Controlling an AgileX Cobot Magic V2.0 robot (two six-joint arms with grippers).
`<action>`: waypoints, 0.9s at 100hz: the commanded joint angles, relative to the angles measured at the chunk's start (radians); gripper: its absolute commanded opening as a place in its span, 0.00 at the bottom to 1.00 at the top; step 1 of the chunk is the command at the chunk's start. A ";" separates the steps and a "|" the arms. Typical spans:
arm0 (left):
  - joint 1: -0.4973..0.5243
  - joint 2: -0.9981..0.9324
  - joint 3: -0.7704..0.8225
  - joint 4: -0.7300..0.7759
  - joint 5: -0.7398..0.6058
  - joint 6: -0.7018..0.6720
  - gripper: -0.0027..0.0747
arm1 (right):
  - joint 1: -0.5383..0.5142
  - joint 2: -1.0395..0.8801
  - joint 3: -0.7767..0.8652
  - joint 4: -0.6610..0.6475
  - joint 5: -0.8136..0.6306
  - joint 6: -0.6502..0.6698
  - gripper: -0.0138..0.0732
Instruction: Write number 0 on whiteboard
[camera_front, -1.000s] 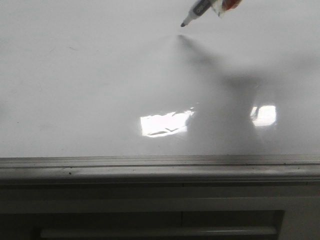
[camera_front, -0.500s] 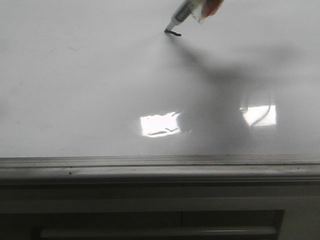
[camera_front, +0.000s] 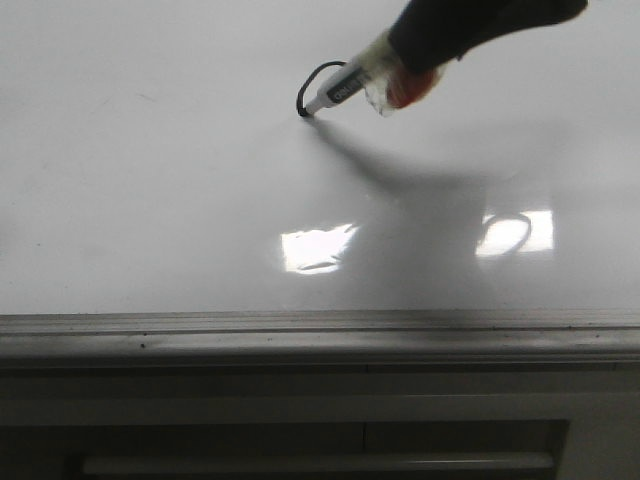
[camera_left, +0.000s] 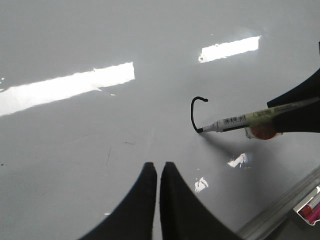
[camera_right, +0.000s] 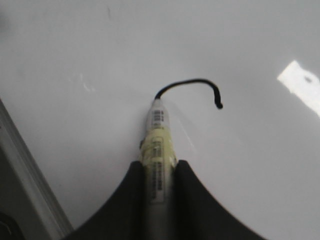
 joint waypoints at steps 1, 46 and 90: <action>0.003 -0.001 -0.027 -0.011 -0.039 -0.009 0.01 | -0.003 -0.033 -0.022 -0.025 0.069 0.026 0.10; 0.003 -0.001 -0.027 -0.013 0.008 -0.009 0.01 | -0.003 -0.107 -0.043 -0.248 0.178 0.247 0.10; 0.003 -0.001 -0.027 -0.013 0.008 -0.009 0.01 | 0.023 0.042 -0.170 -0.275 0.139 0.278 0.10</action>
